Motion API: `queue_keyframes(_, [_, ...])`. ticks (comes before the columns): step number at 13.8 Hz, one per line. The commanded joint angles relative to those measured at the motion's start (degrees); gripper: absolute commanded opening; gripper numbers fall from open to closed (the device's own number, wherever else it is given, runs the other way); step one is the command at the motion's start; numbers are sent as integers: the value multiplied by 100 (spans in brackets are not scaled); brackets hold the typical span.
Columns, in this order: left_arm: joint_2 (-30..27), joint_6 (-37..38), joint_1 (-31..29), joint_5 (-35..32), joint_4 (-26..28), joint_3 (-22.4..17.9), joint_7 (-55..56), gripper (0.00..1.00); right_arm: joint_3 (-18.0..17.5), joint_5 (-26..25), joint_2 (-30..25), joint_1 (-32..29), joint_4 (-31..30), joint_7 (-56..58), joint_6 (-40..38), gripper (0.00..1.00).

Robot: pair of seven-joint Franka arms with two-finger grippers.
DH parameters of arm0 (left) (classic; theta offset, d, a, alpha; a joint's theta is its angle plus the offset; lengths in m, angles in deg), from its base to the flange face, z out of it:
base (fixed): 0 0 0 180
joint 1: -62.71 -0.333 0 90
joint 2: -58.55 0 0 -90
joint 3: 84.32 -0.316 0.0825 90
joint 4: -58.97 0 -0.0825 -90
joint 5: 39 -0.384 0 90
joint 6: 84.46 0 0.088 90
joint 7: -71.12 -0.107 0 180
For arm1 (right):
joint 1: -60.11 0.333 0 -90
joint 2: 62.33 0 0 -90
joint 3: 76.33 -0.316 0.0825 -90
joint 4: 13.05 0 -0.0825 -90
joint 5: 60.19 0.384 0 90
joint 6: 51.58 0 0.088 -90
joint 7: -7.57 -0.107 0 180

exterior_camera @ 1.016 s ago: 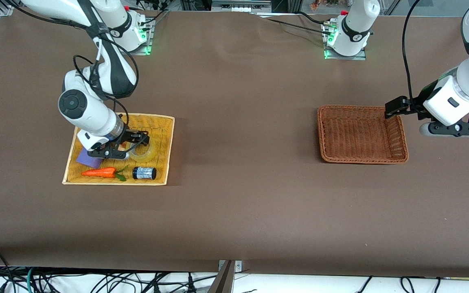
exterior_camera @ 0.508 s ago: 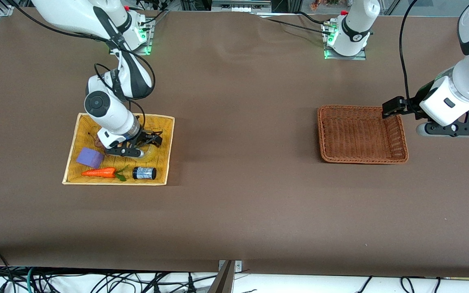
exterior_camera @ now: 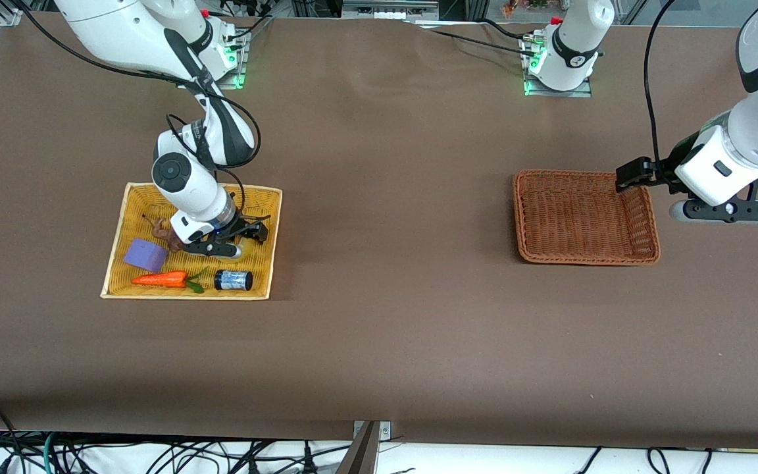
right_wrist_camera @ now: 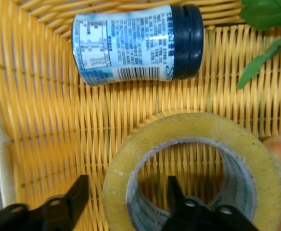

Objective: Transfer tape with both arms
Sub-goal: 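Reach the right gripper down to the tape roll in the yellow tray, then grasp the tape roll with the right gripper and carry it toward the basket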

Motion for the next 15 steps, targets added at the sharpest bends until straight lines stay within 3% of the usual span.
queue_keyframes(1, [39, 109, 35, -72, -123, 12, 61, 100, 32, 1, -101, 48, -106, 28, 133, 0])
queue_keyframes(4, [30, 109, 52, -72, -132, 83, 70, 100, 41, -34, -179, 48, 8, 90, -121, 0])
queue_keyframes(8, [30, 126, 52, -72, -132, 83, 70, 100, -3, -34, -583, 144, 683, 20, -1463, 0])
queue_keyframes(12, [30, 135, 52, -72, -141, 83, 70, 100, -21, -34, -454, 855, 2315, -865, -3107, 0])
queue_keyframes(15, [39, 135, 44, -72, -150, 83, 70, 100, -12, -34, 73, 1558, 3329, -1779, -3453, 0])
